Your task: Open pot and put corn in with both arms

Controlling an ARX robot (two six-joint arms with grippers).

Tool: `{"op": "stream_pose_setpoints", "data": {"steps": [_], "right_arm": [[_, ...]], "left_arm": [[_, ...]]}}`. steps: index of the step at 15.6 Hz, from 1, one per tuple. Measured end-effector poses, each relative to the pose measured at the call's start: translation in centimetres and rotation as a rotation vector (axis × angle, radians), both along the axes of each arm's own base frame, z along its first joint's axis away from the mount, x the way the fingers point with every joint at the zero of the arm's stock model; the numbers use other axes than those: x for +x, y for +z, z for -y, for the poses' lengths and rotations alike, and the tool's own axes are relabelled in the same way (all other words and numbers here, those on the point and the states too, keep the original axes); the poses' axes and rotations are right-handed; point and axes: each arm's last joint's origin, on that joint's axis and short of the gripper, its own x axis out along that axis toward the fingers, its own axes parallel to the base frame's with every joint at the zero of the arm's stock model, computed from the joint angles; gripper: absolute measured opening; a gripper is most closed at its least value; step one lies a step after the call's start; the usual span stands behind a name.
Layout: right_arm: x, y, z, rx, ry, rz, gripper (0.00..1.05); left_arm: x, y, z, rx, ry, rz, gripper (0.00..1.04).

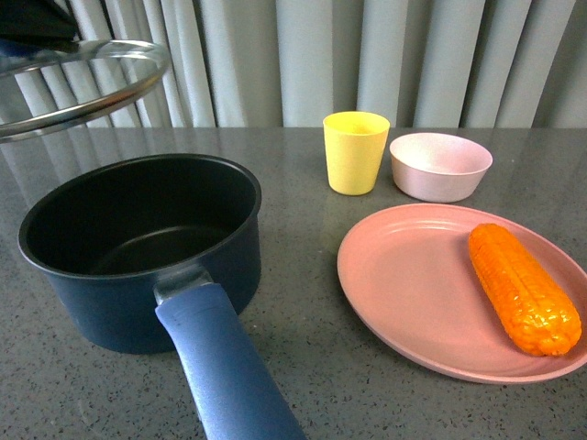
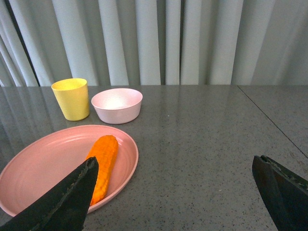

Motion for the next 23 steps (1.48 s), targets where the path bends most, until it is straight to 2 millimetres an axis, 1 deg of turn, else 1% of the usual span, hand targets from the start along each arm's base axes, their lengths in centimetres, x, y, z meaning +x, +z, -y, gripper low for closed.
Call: {"op": "stream_pose_setpoints", "data": {"steps": [1,2,3,4,5,7,9,14,18,22,23], "right_arm": [[0.0,0.0,0.0,0.0,0.0,0.0,0.98],[0.0,0.0,0.0,0.0,0.0,0.0,0.98],[0.0,0.0,0.0,0.0,0.0,0.0,0.98],[0.0,0.0,0.0,0.0,0.0,0.0,0.98],[0.0,0.0,0.0,0.0,0.0,0.0,0.98],[0.0,0.0,0.0,0.0,0.0,0.0,0.98],[0.0,0.0,0.0,0.0,0.0,0.0,0.98],[0.0,0.0,0.0,0.0,0.0,0.0,0.98],[0.0,0.0,0.0,0.0,0.0,0.0,0.98],[0.0,0.0,0.0,0.0,0.0,0.0,0.98],[0.0,0.0,0.0,0.0,0.0,0.0,0.98]], "left_arm": [[0.7,-0.3,-4.5,0.007,0.122,0.056,0.58],[1.5,-5.1,-10.0,0.023,0.298,-0.024,0.58],[1.3,-7.1,-12.4,0.048,0.39,-0.037,0.57],[1.1,-7.5,-12.8,0.052,0.404,-0.026,0.57],[0.7,-8.3,-12.6,0.045,0.387,-0.033,0.57],[-0.4,-10.7,-11.8,0.024,0.346,-0.101,0.57],[-1.2,-12.2,-11.4,0.02,0.333,-0.129,0.57],[-3.0,-12.9,-10.3,0.007,0.292,-0.129,0.57],[-3.1,-13.4,-9.4,0.012,0.291,-0.12,0.57],[-3.8,-14.6,-8.4,0.02,0.284,-0.139,0.57],[-3.8,-14.7,-8.3,0.023,0.286,-0.135,0.57]]}}
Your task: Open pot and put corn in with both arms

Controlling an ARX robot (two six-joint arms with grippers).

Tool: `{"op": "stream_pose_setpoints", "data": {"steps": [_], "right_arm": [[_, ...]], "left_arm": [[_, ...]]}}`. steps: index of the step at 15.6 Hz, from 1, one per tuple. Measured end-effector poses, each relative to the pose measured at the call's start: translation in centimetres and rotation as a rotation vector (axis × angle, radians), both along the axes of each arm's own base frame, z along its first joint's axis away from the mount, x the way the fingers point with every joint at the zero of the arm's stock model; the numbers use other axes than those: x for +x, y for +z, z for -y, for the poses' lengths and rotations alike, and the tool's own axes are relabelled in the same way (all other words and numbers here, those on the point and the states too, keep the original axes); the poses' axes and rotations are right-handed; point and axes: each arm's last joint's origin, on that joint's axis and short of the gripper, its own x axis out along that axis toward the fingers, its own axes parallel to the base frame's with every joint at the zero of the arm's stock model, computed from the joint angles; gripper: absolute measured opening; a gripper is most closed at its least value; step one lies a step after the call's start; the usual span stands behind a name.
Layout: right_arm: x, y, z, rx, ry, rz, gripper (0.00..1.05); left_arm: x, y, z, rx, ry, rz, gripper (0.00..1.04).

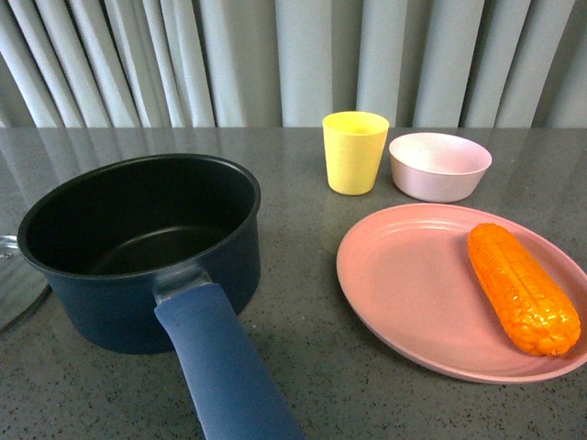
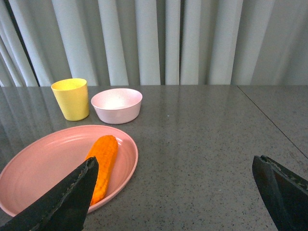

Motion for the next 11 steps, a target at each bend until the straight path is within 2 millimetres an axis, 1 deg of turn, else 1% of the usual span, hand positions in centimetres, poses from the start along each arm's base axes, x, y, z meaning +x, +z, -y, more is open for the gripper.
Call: {"op": "stream_pose_setpoints", "data": {"steps": [2,4,5,6,7,8,9,10,11], "right_arm": [[0.0,0.0,0.0,0.0,0.0,0.0,0.98],[0.0,0.0,0.0,0.0,0.0,0.0,0.98],[0.0,0.0,0.0,0.0,0.0,0.0,0.98],[0.0,0.0,0.0,0.0,0.0,0.0,0.98],[0.0,0.0,0.0,0.0,0.0,0.0,0.98],[0.0,0.0,0.0,0.0,0.0,0.0,0.98],[0.0,0.0,0.0,0.0,0.0,0.0,0.98],[0.0,0.0,0.0,0.0,0.0,0.0,0.98],[0.0,0.0,0.0,0.0,0.0,0.0,0.98]], "left_arm": [[-0.1,-0.1,0.1,-0.001,-0.002,-0.004,0.57],[-0.4,0.2,0.3,-0.02,-0.006,-0.005,0.79],[-0.5,0.9,0.5,-0.019,-0.014,0.021,0.92],[-0.8,1.5,0.6,-0.027,-0.022,0.038,1.0],[-0.9,2.0,0.6,-0.037,-0.027,0.054,0.97],[-1.0,2.6,0.7,-0.046,-0.027,0.083,0.98],[-1.1,3.8,0.7,-0.067,-0.03,0.14,0.98],[-1.4,5.5,0.7,-0.069,-0.031,0.217,0.98],[-2.6,9.3,0.0,-0.085,-0.047,0.374,0.98]]}}
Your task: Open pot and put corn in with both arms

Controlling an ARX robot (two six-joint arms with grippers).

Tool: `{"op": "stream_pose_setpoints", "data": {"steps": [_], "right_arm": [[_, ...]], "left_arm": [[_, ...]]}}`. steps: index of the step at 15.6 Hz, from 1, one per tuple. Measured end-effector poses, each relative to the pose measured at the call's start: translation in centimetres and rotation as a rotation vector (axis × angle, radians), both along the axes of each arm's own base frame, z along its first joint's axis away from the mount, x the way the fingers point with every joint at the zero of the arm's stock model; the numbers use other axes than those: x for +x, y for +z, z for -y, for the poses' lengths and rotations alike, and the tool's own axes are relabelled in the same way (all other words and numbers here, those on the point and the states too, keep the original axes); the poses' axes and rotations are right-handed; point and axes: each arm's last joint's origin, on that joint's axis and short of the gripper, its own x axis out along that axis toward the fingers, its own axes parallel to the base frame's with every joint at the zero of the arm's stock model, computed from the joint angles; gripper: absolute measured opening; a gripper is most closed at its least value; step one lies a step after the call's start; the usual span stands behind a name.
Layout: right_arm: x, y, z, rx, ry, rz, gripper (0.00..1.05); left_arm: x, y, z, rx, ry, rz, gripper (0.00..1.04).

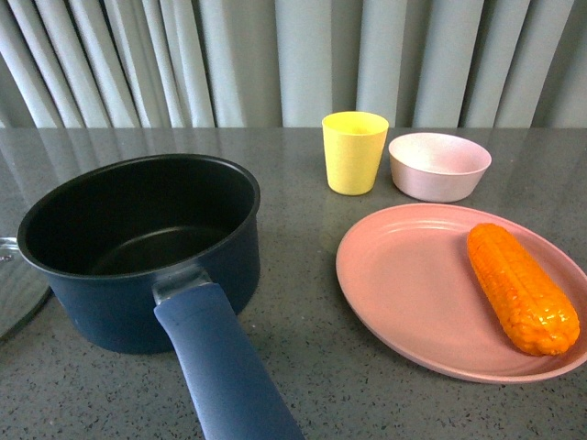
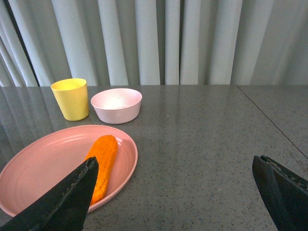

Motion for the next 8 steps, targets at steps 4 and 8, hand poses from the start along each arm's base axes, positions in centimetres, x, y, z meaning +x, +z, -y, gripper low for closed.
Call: {"op": "stream_pose_setpoints", "data": {"steps": [4,8], "right_arm": [[0.0,0.0,0.0,0.0,0.0,0.0,0.98],[0.0,0.0,0.0,0.0,0.0,0.0,0.98]], "left_arm": [[-2.8,0.9,-1.2,0.031,0.098,0.211,0.82],[-5.9,-1.8,1.4,0.02,0.076,0.235,0.44]]}}
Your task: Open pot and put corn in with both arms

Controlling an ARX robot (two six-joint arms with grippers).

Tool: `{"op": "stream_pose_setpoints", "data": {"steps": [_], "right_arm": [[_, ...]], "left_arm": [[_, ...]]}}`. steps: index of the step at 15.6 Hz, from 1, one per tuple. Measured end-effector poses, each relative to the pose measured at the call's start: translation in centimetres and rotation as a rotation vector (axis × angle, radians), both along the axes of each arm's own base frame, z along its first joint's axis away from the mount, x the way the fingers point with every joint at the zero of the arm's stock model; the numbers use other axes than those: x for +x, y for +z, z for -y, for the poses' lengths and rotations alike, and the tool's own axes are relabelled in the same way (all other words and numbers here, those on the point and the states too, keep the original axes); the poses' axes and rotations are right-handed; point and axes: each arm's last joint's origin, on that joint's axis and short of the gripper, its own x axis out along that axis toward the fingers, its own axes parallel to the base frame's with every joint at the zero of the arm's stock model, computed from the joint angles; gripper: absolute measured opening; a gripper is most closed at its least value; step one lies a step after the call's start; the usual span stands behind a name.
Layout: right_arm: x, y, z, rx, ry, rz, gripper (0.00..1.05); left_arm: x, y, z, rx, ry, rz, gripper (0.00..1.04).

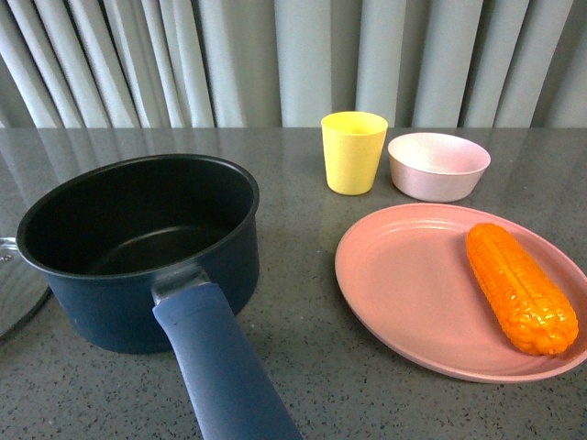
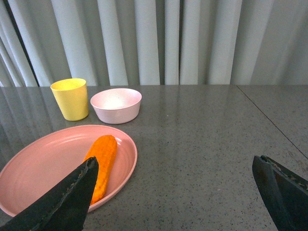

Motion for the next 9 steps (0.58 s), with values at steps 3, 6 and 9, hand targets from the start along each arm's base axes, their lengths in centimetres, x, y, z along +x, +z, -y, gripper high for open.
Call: {"op": "stream_pose_setpoints", "data": {"steps": [3,6,9], "right_arm": [[0.0,0.0,0.0,0.0,0.0,0.0,0.98],[0.0,0.0,0.0,0.0,0.0,0.0,0.98],[0.0,0.0,0.0,0.0,0.0,0.0,0.98]], "left_arm": [[-1.3,-2.1,1.8,-0.004,0.009,-0.012,0.11],[-2.9,-3.4,3.2,-0.007,-0.001,-0.026,0.02],[-3.9,-3.8,3.8,-0.004,0.01,-0.002,0.02]]}}
